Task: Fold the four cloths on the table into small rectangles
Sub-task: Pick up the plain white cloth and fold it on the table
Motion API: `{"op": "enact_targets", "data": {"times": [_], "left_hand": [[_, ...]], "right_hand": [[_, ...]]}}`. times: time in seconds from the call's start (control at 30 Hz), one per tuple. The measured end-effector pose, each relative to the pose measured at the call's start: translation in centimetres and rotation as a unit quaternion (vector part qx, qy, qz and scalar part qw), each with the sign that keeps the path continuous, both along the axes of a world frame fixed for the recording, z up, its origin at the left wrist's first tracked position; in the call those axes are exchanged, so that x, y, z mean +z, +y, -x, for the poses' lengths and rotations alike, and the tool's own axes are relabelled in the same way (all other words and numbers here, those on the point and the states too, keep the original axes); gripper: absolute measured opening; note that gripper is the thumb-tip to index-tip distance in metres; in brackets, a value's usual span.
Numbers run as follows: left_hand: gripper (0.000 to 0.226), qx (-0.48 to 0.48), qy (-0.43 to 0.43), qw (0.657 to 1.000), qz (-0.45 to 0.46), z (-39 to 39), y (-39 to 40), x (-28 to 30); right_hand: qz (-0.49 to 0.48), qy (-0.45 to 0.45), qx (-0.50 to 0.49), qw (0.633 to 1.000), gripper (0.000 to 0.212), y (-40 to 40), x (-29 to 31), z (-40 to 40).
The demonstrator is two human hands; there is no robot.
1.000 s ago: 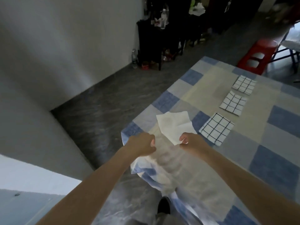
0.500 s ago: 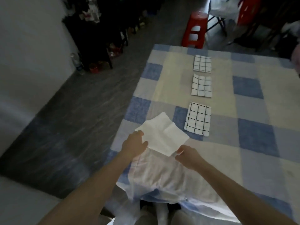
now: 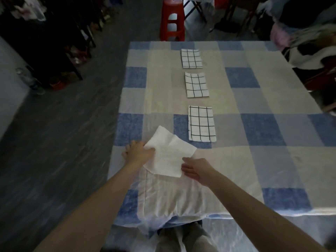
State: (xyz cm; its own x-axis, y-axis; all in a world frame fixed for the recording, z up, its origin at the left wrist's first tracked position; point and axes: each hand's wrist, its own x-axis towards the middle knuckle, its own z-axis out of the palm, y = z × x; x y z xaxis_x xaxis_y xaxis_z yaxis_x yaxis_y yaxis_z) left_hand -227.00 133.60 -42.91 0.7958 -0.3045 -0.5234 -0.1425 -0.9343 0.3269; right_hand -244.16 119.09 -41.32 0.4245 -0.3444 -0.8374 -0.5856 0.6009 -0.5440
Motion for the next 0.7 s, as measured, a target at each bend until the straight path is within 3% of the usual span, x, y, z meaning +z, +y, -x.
{"op": "enact_targets", "data": {"times": [0.1,0.17,0.23,0.27,0.33,0.4,0.43,0.47,0.57,0.63,0.7], "left_hand": [[0.041,0.030,0.033,0.993,0.110,-0.1,0.2,1.1],[0.033,-0.007,0.032,0.985,0.172,0.2,0.4,2.5],[0.014,-0.094,0.079,0.970,0.209,0.8,0.5,4.0],[0.014,-0.160,0.096,0.959,0.215,1.0,0.5,4.7],[0.023,-0.278,0.104,0.934,0.198,1.6,0.1,6.2],[0.023,-0.353,0.093,0.914,0.175,2.0,-0.8,7.5],[0.021,-0.380,0.083,0.905,0.171,2.4,-1.4,8.2],[0.018,-0.398,0.075,0.898,0.169,2.6,-2.1,9.0],[0.017,-0.400,0.032,0.903,0.155,2.4,-3.6,10.7],[0.015,-0.371,-0.014,0.918,0.139,1.6,-4.4,11.6],[0.010,-0.338,-0.072,0.927,0.142,1.2,-5.2,12.3]], "right_hand": [[0.050,0.045,0.063,0.996,0.027,-0.1,0.3,-0.3],[0.186,0.068,0.144,0.969,0.038,-0.2,0.6,-0.7],[0.353,0.024,0.218,0.910,0.057,-0.8,1.2,-1.2],[0.431,-0.033,0.264,0.862,0.071,-1.2,1.9,-1.4],[0.568,-0.136,0.397,0.708,0.094,-2.0,3.7,-2.0],[0.641,-0.188,0.498,0.553,0.091,-2.7,5.3,-2.6],[0.643,-0.198,0.531,0.515,0.077,-3.1,5.9,-2.7],[0.627,-0.197,0.555,0.509,0.059,-3.6,6.3,-2.7],[0.582,-0.160,0.577,0.551,0.020,-5.7,8.2,-1.8],[0.587,-0.120,0.551,0.581,0.018,-7.5,9.5,-0.8],[0.621,-0.096,0.516,0.581,0.017,-9.5,10.5,0.5]]}}
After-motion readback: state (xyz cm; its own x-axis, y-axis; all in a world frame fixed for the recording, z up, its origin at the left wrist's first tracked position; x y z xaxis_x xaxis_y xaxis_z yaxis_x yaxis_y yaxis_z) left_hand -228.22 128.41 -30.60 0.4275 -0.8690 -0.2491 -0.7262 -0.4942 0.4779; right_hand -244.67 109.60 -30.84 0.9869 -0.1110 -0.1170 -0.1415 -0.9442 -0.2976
